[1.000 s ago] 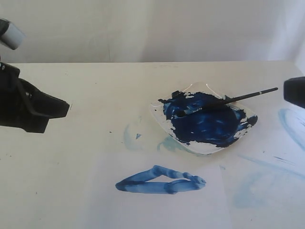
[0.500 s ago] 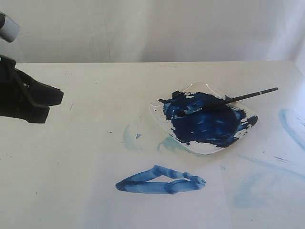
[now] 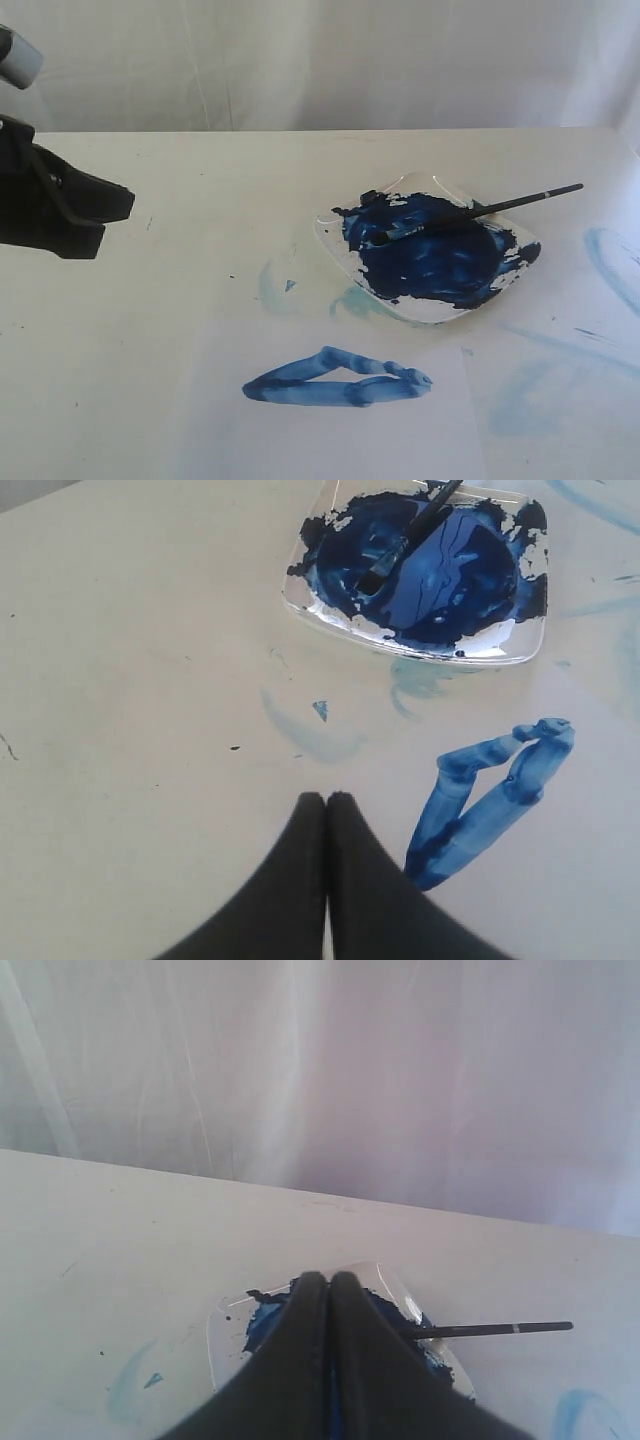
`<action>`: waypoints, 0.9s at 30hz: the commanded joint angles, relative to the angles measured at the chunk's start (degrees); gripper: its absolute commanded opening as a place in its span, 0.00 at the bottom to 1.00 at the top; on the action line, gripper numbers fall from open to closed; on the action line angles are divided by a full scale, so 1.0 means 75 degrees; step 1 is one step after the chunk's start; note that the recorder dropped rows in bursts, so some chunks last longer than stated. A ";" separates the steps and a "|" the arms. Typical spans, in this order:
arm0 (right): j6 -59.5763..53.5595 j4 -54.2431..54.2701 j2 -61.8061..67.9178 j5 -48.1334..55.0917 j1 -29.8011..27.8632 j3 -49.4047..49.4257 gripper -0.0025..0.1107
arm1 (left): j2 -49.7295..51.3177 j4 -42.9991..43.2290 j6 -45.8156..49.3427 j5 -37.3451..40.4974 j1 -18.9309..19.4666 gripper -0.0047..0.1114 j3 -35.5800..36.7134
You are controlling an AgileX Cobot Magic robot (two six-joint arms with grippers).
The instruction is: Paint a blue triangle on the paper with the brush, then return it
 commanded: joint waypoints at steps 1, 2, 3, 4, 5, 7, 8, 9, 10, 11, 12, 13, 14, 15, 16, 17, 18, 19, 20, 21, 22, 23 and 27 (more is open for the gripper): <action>0.0030 0.0034 0.0004 -0.0036 0.0026 0.0038 0.02 | -0.0124 -0.0074 -0.0013 0.0008 -0.0035 0.04 0.0053; 0.0030 0.0034 0.0004 -0.0036 0.0026 0.0038 0.02 | -0.0138 -0.0074 -0.0013 0.0015 -0.0035 0.04 0.0053; 0.0030 0.0034 0.0004 -0.0052 0.0026 0.0038 0.02 | -0.0173 -0.0082 -0.0013 0.0015 -0.0035 0.04 0.0053; 0.0030 0.0034 0.0004 -0.0052 0.0026 0.0038 0.02 | -0.0204 -0.0082 -0.0013 0.0015 -0.0035 0.04 0.0053; 0.0030 0.0034 0.0004 -0.0052 0.0026 0.0038 0.02 | -0.0245 -0.0082 -0.0013 -0.0038 -0.0035 0.04 0.0053; 0.0030 0.0034 0.0004 -0.0037 0.0026 0.0038 0.02 | -0.0396 -0.0082 -0.0013 -0.0069 -0.0035 0.04 0.0053; 0.0030 0.0034 0.0004 -0.0037 0.0026 0.0038 0.02 | -0.0510 -0.0082 -0.0013 -0.0069 -0.0035 0.04 0.0069; 0.0030 0.0034 0.0004 -0.0051 0.0026 0.0038 0.02 | -0.0664 -0.0082 -0.0013 -0.0102 -0.0035 0.04 0.0122; 0.0030 0.0034 0.0004 -0.0065 0.0026 0.0038 0.02 | -0.0860 -0.0082 -0.0013 -0.0177 -0.0035 0.04 0.0220; 0.0030 0.0034 0.0004 -0.0065 0.0026 0.0038 0.02 | -0.1102 -0.0082 -0.0013 -0.0217 -0.0019 0.04 0.0336; 0.0030 0.0034 0.0004 -0.0065 0.0026 0.0038 0.02 | -0.1405 -0.0082 -0.0013 -0.0319 0.0012 0.04 0.0513; 0.0030 0.0034 0.0004 -0.0065 0.0026 0.0038 0.02 | -0.1763 -0.0082 -0.0013 -0.0420 0.0078 0.04 0.0727; 0.0030 0.0034 0.0004 -0.0065 0.0026 0.0038 0.02 | -0.2056 -0.0082 -0.0013 -0.0496 0.0167 0.04 0.0916; 0.0030 0.0034 0.0004 -0.0065 0.0026 0.0038 0.02 | -0.2436 -0.0082 -0.0013 -0.0576 0.0304 0.04 0.1157; 0.0030 0.0034 0.0004 -0.0065 0.0026 0.0038 0.02 | -0.2808 -0.0082 -0.0013 -0.0638 0.0481 0.04 0.1412; 0.0030 0.0034 0.0004 -0.0065 0.0026 0.0038 0.02 | -0.3461 -0.0082 -0.0013 -0.0703 0.0863 0.04 0.1884; 0.0030 0.0034 0.0004 -0.0065 0.0026 0.0038 0.02 | -0.3785 -0.0082 -0.0013 -0.0754 0.1090 0.04 0.2148; 0.0030 0.0034 0.0004 -0.0065 0.0026 0.0038 0.02 | -0.4320 -0.0082 -0.0013 -0.0757 0.1494 0.04 0.2655; 0.0030 0.0034 0.0004 -0.0065 0.0026 0.0038 0.02 | -0.4537 -0.0082 -0.0013 -0.0757 0.1701 0.04 0.2911; 0.0030 0.0034 0.0004 -0.0065 0.0026 0.0038 0.02 | -0.4893 -0.0082 -0.0013 -0.0735 0.2059 0.04 0.3379; 0.0030 0.0034 0.0004 -0.0065 0.0026 0.0038 0.02 | -0.5067 -0.0082 -0.0013 -0.0735 0.2221 0.04 0.3644; 0.0030 0.0034 0.0004 -0.0065 0.0026 0.0038 0.02 | -0.5350 -0.0082 -0.0013 -0.0735 0.2489 0.04 0.4113; 0.0030 0.0034 0.0004 -0.0085 0.0026 0.0038 0.02 | -0.6113 -0.0082 -0.0013 -0.1757 0.3080 0.04 0.5671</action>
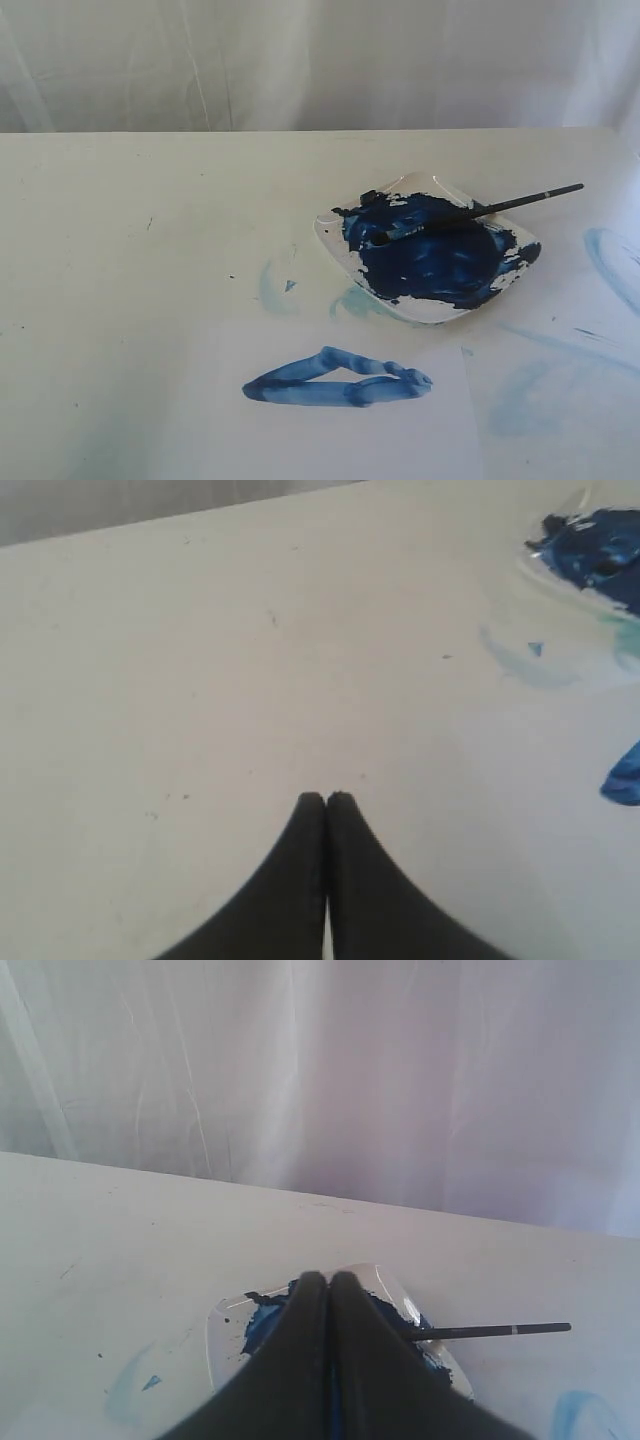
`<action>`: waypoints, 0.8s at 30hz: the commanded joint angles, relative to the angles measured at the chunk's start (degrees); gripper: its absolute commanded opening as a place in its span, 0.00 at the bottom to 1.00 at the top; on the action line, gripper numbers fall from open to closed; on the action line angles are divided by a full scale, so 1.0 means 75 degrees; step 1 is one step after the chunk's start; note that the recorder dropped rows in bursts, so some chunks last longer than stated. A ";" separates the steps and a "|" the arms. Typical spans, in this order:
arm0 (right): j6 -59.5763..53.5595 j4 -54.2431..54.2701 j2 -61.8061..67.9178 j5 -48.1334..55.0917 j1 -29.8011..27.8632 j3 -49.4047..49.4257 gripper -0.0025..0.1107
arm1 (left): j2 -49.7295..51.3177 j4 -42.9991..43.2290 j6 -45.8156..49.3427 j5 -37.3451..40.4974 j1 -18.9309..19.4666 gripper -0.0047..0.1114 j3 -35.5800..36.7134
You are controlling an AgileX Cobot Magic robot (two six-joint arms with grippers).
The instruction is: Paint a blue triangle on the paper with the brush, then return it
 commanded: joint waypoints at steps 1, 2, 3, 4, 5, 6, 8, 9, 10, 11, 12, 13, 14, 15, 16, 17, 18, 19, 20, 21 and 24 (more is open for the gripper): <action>0.0030 0.0034 0.0004 -0.0058 0.0026 0.0038 0.02 | -0.0513 -0.0094 -0.0013 -0.0901 0.0294 0.04 0.1102; 0.0030 0.0034 0.0004 -0.0058 0.0026 0.0038 0.02 | -0.0547 -0.0094 -0.0013 -0.0935 0.0294 0.04 0.1322; 0.0030 0.0034 0.0004 -0.0058 0.0026 0.0038 0.02 | -0.0547 -0.0094 -0.0013 -0.0935 0.0294 0.04 0.1407; 0.0030 0.0034 0.0004 -0.0058 0.0026 0.0038 0.02 | -0.0547 -0.0094 -0.0013 -0.0903 0.0294 0.04 0.1476; 0.0030 0.0034 0.0004 -0.0073 0.0026 0.0038 0.02 | -0.0547 -0.0094 -0.0013 -0.0903 0.0294 0.04 0.1495; 0.0030 0.0034 0.0004 -0.0073 0.0026 0.0038 0.02 | -0.0547 -0.0094 -0.0013 -0.0903 0.0294 0.04 0.1510; 0.0030 0.0034 0.0004 -0.0073 0.0026 0.0038 0.02 | -0.0547 -0.0257 -0.0156 -0.0969 0.0294 0.04 0.1507; 0.0030 0.0034 0.0004 -0.0073 0.0026 0.0038 0.02 | -0.0547 -0.0337 -0.0973 -0.0969 0.0294 0.04 0.1507; 0.0030 0.0034 0.0004 -0.0073 0.0026 0.0038 0.02 | -0.0547 -0.0249 -0.1557 -0.0985 0.0294 0.04 0.1507; 0.0030 0.0034 0.0004 -0.0073 0.0026 0.0038 0.02 | -0.0547 0.0423 -0.2663 -0.1121 0.0294 0.04 0.1507; 0.0030 0.0034 0.0004 -0.0073 0.0026 0.0038 0.02 | -0.0564 0.1037 -0.3279 -0.1233 0.0294 0.04 0.1513; 0.0030 0.0034 0.0004 -0.0073 0.0026 0.0038 0.02 | -0.0627 0.2462 -0.4295 -0.1470 0.0294 0.04 0.1517; 0.0030 0.0034 0.0004 -0.0073 0.0026 0.0038 0.02 | -0.0656 0.3168 -0.4763 -0.1633 0.0294 0.04 0.1517; 0.0030 0.0034 0.0004 -0.0073 0.0026 0.0038 0.02 | -0.0758 0.3864 -0.5418 -0.1981 0.0294 0.04 0.1517; 0.0030 0.0034 0.0004 -0.0073 0.0026 0.0038 0.02 | -0.0818 0.3913 -0.5486 -0.1976 0.0294 0.04 0.1517; 0.0030 0.0034 0.0004 -0.0073 0.0026 0.0038 0.02 | -0.0880 0.3914 -0.5458 -0.1905 0.0294 0.04 0.1517; 0.0030 0.0034 0.0004 -0.0094 0.0026 0.0038 0.02 | -0.0926 0.3914 -0.5367 -0.1905 0.0294 0.04 0.1517; 0.0030 0.0034 0.0004 -0.0094 0.0026 0.0038 0.02 | -0.0977 0.3935 -0.5345 -0.1851 0.0294 0.04 0.1517; 0.0030 0.0034 0.0004 -0.0094 0.0026 0.0038 0.02 | -0.1046 0.3993 -0.5345 -0.1770 0.0294 0.04 0.1517; 0.0030 0.0034 0.0004 -0.0094 0.0026 0.0038 0.02 | -0.1109 0.4057 -0.5345 -0.1686 0.0294 0.04 0.1517; 0.0030 0.0034 0.0004 -0.0094 0.0026 0.0038 0.02 | -0.1365 0.4271 -0.5345 -0.1066 0.0294 0.04 0.1517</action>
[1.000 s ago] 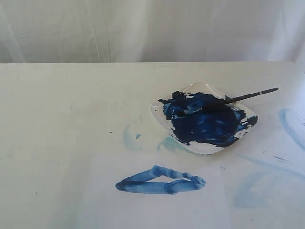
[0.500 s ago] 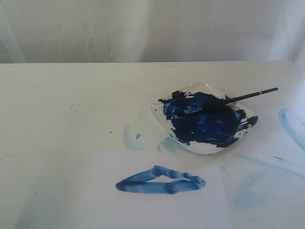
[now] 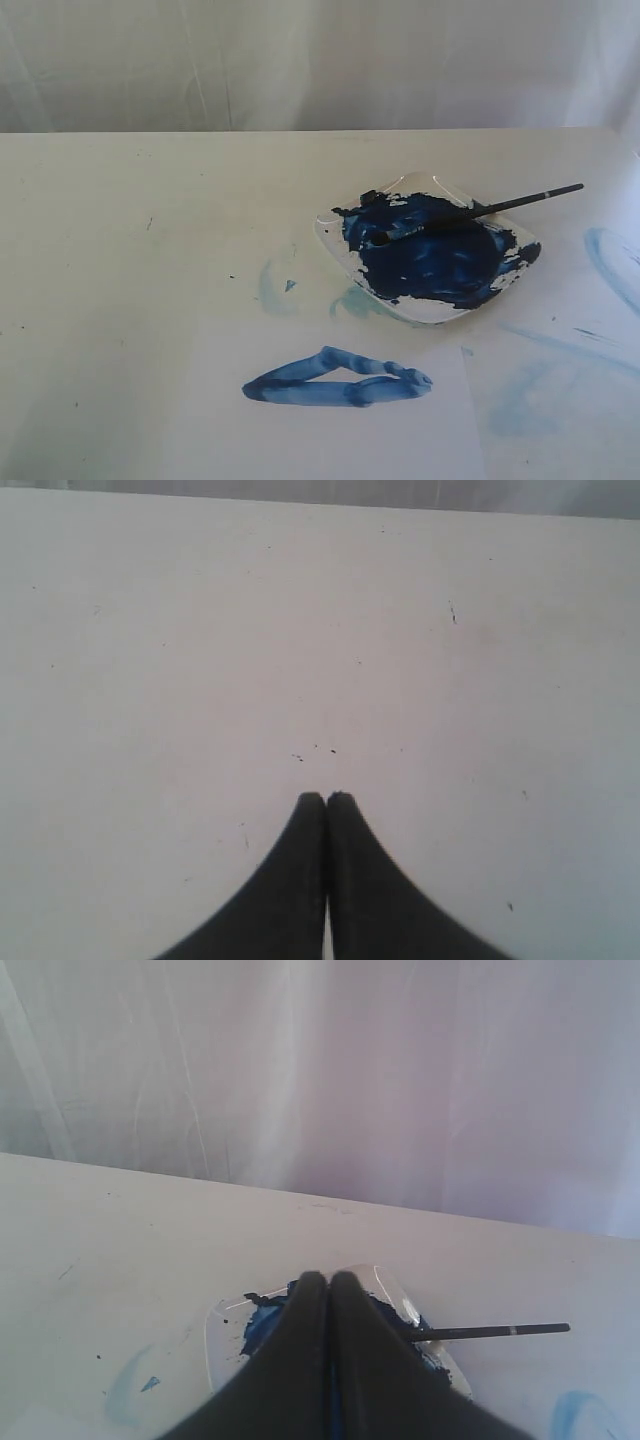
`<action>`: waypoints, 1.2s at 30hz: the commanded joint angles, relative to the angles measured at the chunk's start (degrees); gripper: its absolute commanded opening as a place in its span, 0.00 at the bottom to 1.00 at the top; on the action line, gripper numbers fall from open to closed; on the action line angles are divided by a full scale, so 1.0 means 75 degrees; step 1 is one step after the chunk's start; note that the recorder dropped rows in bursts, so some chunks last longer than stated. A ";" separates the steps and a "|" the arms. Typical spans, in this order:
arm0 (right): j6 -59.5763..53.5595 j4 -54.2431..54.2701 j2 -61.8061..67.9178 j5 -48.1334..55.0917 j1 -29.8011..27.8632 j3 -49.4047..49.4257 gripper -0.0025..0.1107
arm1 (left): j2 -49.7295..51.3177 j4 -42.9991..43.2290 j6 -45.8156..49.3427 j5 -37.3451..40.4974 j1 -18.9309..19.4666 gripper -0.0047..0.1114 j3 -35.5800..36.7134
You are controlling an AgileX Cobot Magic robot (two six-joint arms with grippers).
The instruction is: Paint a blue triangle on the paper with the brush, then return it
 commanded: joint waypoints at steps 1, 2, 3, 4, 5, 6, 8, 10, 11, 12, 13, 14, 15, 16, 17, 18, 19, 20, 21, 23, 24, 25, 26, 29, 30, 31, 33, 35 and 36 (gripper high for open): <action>0.0030 0.0034 0.0004 -0.0065 0.0026 0.0038 0.02 | -0.0392 0.0301 -0.0087 0.0976 0.0006 0.04 0.0042; 0.0030 0.0034 0.0004 -0.0065 0.0026 0.0038 0.02 | -0.0524 0.0344 -0.0087 0.1415 0.0006 0.04 0.0042; 0.0030 0.0034 0.0004 -0.0065 0.0026 0.0038 0.02 | -0.0624 0.0379 -0.0087 0.1767 0.0006 0.04 0.0042; 0.0030 0.0034 0.0004 -0.0065 0.0026 0.0038 0.02 | -0.0766 0.0437 -0.0080 0.1824 0.0006 0.04 0.0042; 0.0030 0.0034 0.0004 -0.0065 0.0026 0.0038 0.02 | -0.0921 0.0472 -0.0068 0.1824 0.0006 0.04 0.0042; 0.0030 0.0034 0.0004 -0.0065 0.0026 0.0038 0.02 | -0.1057 0.0488 -0.0068 0.1811 0.0006 0.04 0.0042; 0.0030 0.0034 0.0004 -0.0078 0.0026 0.0038 0.02 | -0.1308 0.0518 -0.0068 0.1811 0.0006 0.04 0.0042; 0.0030 0.0034 0.0004 -0.0065 0.0026 0.0038 0.02 | -0.1308 0.0518 -0.0068 0.1811 0.0023 0.04 0.0042; 0.0030 0.0034 0.0004 -0.0045 0.0026 0.0038 0.02 | -0.1308 0.0518 -0.0068 0.1811 0.0042 0.04 0.0042; 0.0030 0.0034 0.0004 -0.0062 0.0026 0.0038 0.02 | -0.1308 0.0518 -0.0068 0.1837 0.0041 0.04 0.0042; 0.0030 0.0034 0.0004 -0.0062 0.0026 0.0038 0.02 | -0.1308 0.0518 -0.0068 0.1837 0.0041 0.04 0.0042; 0.0030 0.0034 0.0004 -0.0080 0.0026 0.0038 0.02 | -0.1308 0.0546 -0.0068 0.1832 0.0041 0.04 0.0042; 0.0030 0.0034 0.0004 -0.0080 0.0026 0.0038 0.02 | -0.1308 0.0576 -0.0068 0.1832 0.0041 0.04 0.0042; 0.0030 0.0034 0.0004 -0.0080 0.0026 0.0038 0.02 | -0.1308 0.0576 -0.0068 0.1832 0.0041 0.04 0.0042; 0.0030 0.0034 0.0004 -0.0080 0.0026 0.0038 0.02 | -0.1308 0.0572 -0.0116 0.1832 0.0041 0.04 0.0042; 0.0030 0.0034 0.0004 -0.0080 0.0026 0.0038 0.02 | -0.1308 0.0572 -0.0154 0.1832 0.0041 0.04 0.0042; 0.0030 0.0034 0.0004 -0.0080 0.0026 0.0038 0.02 | -0.1308 0.0572 -0.0190 0.1832 0.0041 0.04 0.0042; 0.0030 0.0034 0.0004 -0.0080 0.0026 0.0038 0.02 | -0.1308 0.0572 -0.0190 0.1832 0.0041 0.04 0.0042; 0.0030 0.0034 0.0004 -0.0080 0.0026 0.0038 0.02 | -0.1308 0.0572 -0.0190 0.1832 0.0041 0.04 0.0042; 0.0030 0.0034 0.0004 -0.0080 0.0026 0.0038 0.02 | -0.1308 0.0572 -0.0190 0.1832 0.0041 0.04 0.0042; 0.0030 0.0034 0.0004 -0.0080 0.0026 0.0038 0.02 | -0.1308 0.0535 -0.0188 0.1832 0.0041 0.04 0.0042; 0.0045 0.0034 0.0004 -0.0078 0.0026 0.0038 0.02 | -0.1308 0.0496 -0.0188 0.1832 0.0041 0.04 0.0042; 0.0099 0.0034 0.0004 -0.0082 0.0026 0.0038 0.02 | -0.1308 0.0476 -0.0188 0.1832 0.0041 0.04 0.0042; 0.0125 0.0034 0.0004 -0.0082 0.0026 0.0038 0.02 | -0.1308 0.0477 -0.0188 0.1812 0.0041 0.04 0.0042; 0.0125 0.0034 0.0004 -0.0082 0.0026 0.0038 0.02 | -0.1308 0.0523 -0.0188 0.1812 0.0041 0.04 0.0042; 0.0123 0.0034 0.0004 -0.0096 0.0026 0.0038 0.02 | -0.1308 0.0619 -0.0148 0.1812 0.0041 0.04 0.0042; 0.0123 0.0034 0.0004 -0.0110 0.0026 0.0038 0.02 | -0.1308 0.0985 -0.0125 0.1812 0.0041 0.04 0.0042; 0.0123 0.0034 0.0004 -0.0096 0.0026 0.0038 0.02 | -0.1308 0.1135 -0.0125 0.1812 -0.0021 0.04 0.0042; 0.0123 0.0034 0.0004 -0.0096 0.0026 0.0038 0.02 | -0.1308 0.1135 -0.0125 0.1812 -0.0057 0.04 0.0042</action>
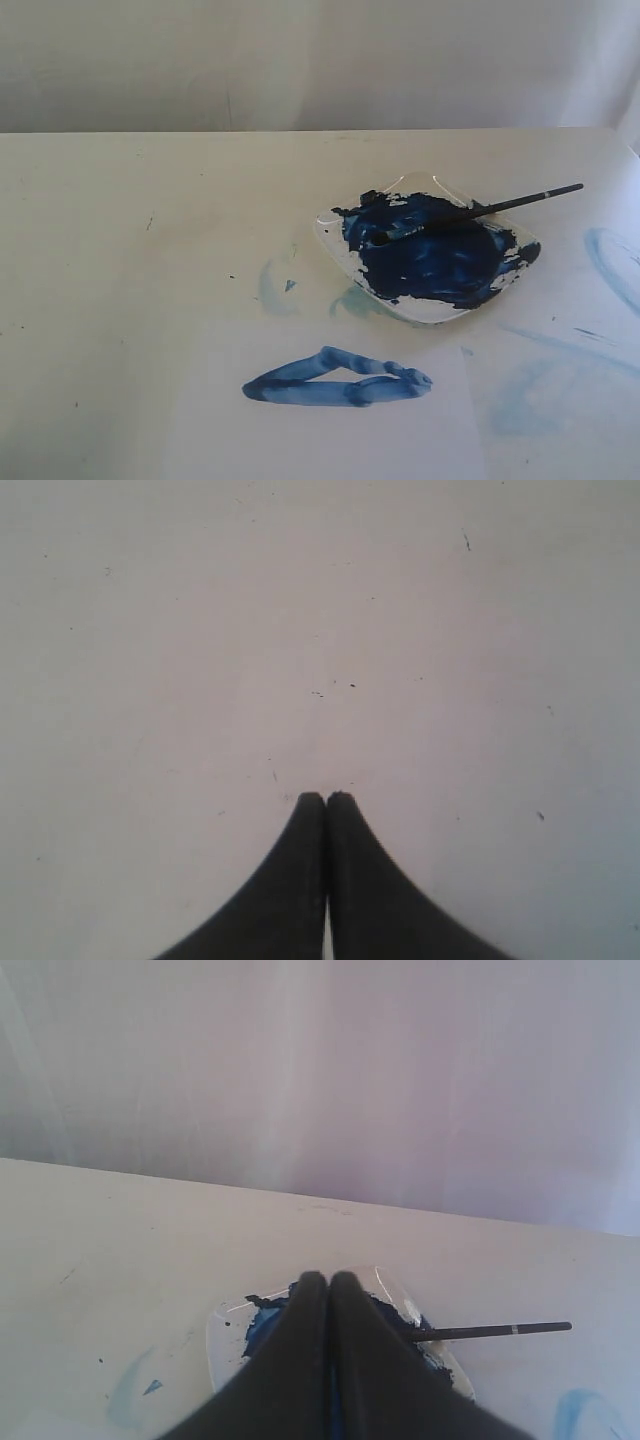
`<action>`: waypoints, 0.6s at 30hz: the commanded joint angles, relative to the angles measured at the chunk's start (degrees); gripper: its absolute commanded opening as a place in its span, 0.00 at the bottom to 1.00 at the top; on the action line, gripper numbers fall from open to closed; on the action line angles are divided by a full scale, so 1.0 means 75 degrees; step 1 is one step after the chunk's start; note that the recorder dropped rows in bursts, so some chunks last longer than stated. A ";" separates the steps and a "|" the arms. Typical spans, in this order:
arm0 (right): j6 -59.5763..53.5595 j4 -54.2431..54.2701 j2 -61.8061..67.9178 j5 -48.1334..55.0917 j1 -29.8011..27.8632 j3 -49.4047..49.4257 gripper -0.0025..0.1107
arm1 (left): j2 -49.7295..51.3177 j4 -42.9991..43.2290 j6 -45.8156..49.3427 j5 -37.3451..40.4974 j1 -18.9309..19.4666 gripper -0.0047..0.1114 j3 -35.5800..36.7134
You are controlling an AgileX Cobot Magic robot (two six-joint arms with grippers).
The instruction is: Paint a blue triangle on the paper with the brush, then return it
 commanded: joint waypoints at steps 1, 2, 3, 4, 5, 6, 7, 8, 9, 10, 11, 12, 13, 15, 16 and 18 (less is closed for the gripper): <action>0.0036 0.0034 0.0004 -0.0081 0.0026 0.0038 0.02 | -0.0040 0.0209 -0.0015 0.0039 -0.0125 0.04 0.0024; 0.0036 0.0034 0.0004 -0.0094 0.0026 0.0038 0.02 | -0.0040 0.0159 -0.0015 0.0039 -0.0193 0.04 0.0024; 0.0036 0.0034 0.0004 -0.0094 0.0026 0.0038 0.02 | -0.0040 0.0159 -0.0015 0.0039 -0.0237 0.04 0.0024; 0.0036 0.0034 0.0004 -0.0080 0.0026 0.0038 0.02 | -0.0040 0.0132 -0.0015 0.0039 -0.0277 0.04 0.0024; 0.0036 0.0034 0.0004 -0.0080 0.0026 0.0038 0.02 | -0.0040 0.0132 -0.0015 0.0039 -0.0315 0.04 0.0024; 0.0036 0.0034 0.0004 -0.0080 0.0026 0.0038 0.02 | -0.0040 0.0132 -0.0015 0.0039 -0.0332 0.04 0.0024; 0.0036 0.0034 0.0004 -0.0080 0.0026 0.0038 0.02 | -0.0040 0.0132 -0.0015 0.0039 -0.0332 0.04 0.0024; 0.0036 0.0034 0.0004 -0.0080 0.0026 0.0038 0.02 | -0.0040 0.0132 -0.0015 0.0039 -0.0332 0.04 0.0024; 0.0036 0.0034 0.0004 -0.0094 0.0026 0.0038 0.02 | -0.0040 0.0132 -0.0015 0.0039 -0.0332 0.04 0.0024; 0.0036 0.0034 0.0004 -0.0094 0.0026 0.0038 0.02 | -0.0040 0.0132 -0.0015 0.0039 -0.0332 0.04 0.0024; 0.0036 0.0034 0.0004 -0.0094 0.0026 0.0038 0.02 | -0.0040 0.0132 -0.0015 0.0039 -0.0332 0.04 0.0024; 0.0036 0.0034 0.0004 -0.0094 0.0026 0.0038 0.02 | -0.0040 0.0132 -0.0015 0.0039 -0.0335 0.04 0.0024; 0.0036 0.0034 0.0004 -0.0094 0.0026 0.0038 0.02 | -0.0040 0.0132 -0.0015 0.0039 -0.0335 0.04 0.0024; 0.0036 0.0034 0.0004 -0.0094 0.0026 0.0038 0.02 | -0.0040 0.0132 -0.0015 0.0039 -0.0335 0.04 0.0024; 0.0036 0.0034 0.0004 -0.0080 0.0026 0.0038 0.02 | -0.0040 0.0132 -0.0015 0.0039 -0.0335 0.04 0.0024; 0.0036 0.0034 0.0004 -0.0080 0.0026 0.0038 0.02 | -0.0040 0.0132 -0.0015 -0.0006 -0.0335 0.04 0.0024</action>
